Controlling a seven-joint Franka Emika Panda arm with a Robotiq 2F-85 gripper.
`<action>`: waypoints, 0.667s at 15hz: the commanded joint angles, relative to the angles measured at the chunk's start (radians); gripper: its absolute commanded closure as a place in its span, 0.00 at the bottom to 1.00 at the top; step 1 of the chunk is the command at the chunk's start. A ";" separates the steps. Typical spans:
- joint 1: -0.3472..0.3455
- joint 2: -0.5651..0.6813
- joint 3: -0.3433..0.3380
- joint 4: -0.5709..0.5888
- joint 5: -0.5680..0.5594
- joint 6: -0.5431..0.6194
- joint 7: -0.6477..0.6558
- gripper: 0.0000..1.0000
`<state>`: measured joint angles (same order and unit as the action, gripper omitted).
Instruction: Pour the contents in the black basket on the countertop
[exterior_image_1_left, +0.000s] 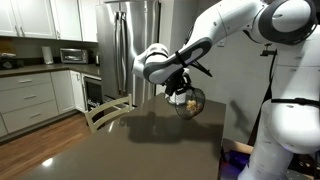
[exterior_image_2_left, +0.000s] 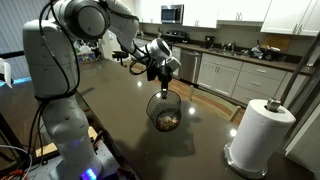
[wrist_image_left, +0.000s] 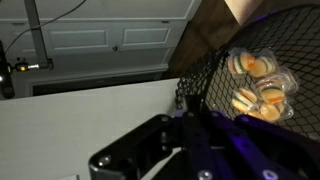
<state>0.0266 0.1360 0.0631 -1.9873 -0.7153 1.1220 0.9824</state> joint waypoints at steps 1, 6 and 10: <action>0.029 0.093 -0.012 0.107 -0.073 -0.087 -0.048 0.99; 0.042 0.143 -0.019 0.150 -0.124 -0.131 -0.041 0.99; 0.045 0.150 -0.023 0.156 -0.133 -0.138 -0.036 0.99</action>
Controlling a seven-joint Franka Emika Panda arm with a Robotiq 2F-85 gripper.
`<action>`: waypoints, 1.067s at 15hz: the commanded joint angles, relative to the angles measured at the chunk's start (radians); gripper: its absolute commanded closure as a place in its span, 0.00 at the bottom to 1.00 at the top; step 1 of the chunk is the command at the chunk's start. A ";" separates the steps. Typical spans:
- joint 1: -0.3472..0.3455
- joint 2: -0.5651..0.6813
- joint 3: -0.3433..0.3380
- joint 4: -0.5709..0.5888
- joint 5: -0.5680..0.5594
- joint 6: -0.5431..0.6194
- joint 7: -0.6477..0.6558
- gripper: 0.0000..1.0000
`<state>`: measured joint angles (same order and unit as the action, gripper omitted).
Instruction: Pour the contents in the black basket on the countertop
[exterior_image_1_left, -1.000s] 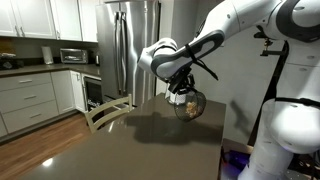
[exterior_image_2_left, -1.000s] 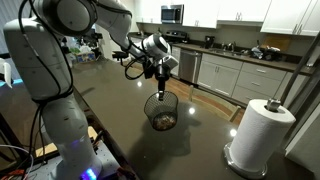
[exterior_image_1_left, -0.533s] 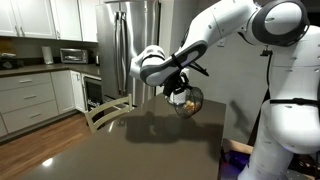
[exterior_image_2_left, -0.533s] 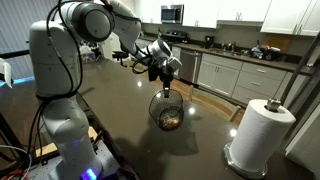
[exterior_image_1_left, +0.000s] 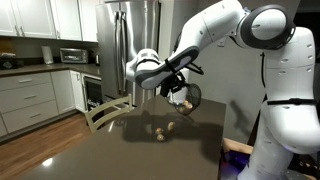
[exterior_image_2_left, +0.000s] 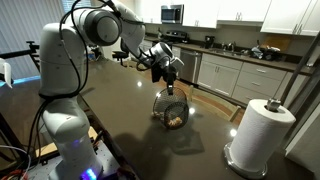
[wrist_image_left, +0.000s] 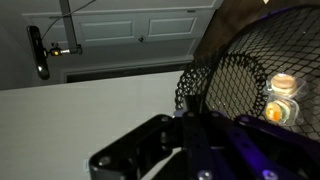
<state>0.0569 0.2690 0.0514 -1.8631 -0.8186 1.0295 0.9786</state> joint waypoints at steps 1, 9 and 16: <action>0.013 0.014 -0.012 0.030 -0.030 -0.041 -0.034 0.99; 0.024 0.042 -0.014 0.033 -0.066 -0.101 -0.021 0.99; 0.024 0.061 -0.014 0.029 -0.127 -0.175 -0.025 0.99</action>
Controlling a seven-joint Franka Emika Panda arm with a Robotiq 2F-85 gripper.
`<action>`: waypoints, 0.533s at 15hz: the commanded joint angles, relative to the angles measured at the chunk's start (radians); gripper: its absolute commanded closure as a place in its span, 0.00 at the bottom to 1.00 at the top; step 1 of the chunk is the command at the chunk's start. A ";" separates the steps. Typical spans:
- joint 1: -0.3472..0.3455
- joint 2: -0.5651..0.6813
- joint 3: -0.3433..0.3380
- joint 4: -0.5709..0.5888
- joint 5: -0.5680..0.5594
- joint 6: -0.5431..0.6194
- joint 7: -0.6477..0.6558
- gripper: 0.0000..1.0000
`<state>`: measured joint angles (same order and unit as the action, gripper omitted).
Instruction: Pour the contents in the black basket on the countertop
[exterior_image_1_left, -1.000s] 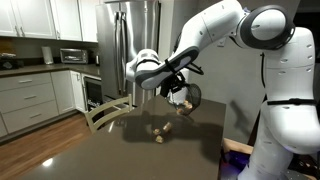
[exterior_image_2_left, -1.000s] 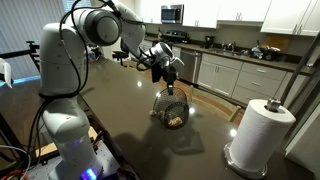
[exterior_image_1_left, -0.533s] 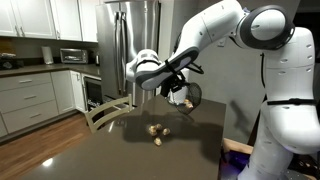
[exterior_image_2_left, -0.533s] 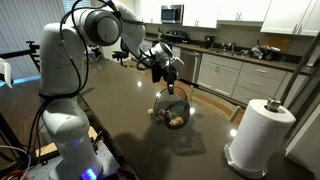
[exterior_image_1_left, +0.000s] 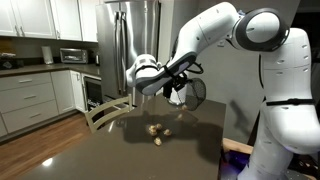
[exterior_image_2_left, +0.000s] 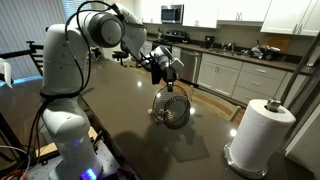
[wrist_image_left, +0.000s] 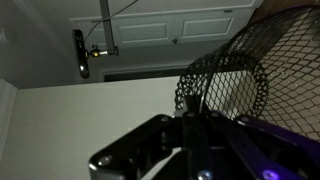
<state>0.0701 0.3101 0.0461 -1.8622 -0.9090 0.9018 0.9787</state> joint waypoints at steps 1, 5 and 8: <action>0.010 0.019 -0.007 0.028 -0.040 -0.045 -0.025 0.99; 0.001 -0.012 0.003 0.023 -0.015 0.006 -0.045 0.99; -0.005 -0.054 0.010 0.022 0.023 0.078 -0.042 0.99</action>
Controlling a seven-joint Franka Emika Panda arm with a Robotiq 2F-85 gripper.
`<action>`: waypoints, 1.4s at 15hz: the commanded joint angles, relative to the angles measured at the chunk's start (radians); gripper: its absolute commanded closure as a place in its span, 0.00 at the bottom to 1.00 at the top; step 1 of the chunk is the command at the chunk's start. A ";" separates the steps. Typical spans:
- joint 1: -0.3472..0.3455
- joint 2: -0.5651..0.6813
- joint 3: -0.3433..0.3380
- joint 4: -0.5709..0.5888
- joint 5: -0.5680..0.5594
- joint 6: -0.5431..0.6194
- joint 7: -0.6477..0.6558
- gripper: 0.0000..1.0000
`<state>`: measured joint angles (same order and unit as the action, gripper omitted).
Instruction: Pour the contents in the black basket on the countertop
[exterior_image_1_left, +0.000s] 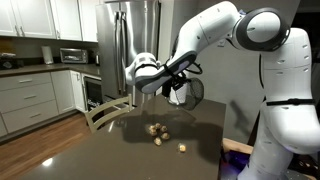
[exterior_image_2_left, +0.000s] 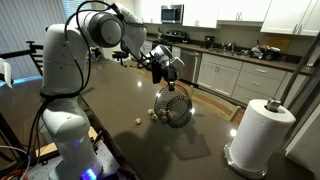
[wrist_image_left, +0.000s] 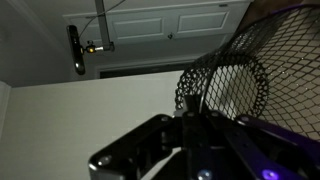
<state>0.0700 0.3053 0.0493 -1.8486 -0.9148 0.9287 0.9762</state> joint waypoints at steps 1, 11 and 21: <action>-0.007 -0.067 0.009 0.006 0.042 0.083 -0.037 0.99; -0.038 -0.266 -0.020 -0.076 0.262 0.493 -0.046 0.99; -0.085 -0.444 -0.086 -0.294 0.445 1.030 -0.222 0.99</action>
<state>0.0107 -0.0682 -0.0240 -2.0587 -0.5378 1.8202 0.8504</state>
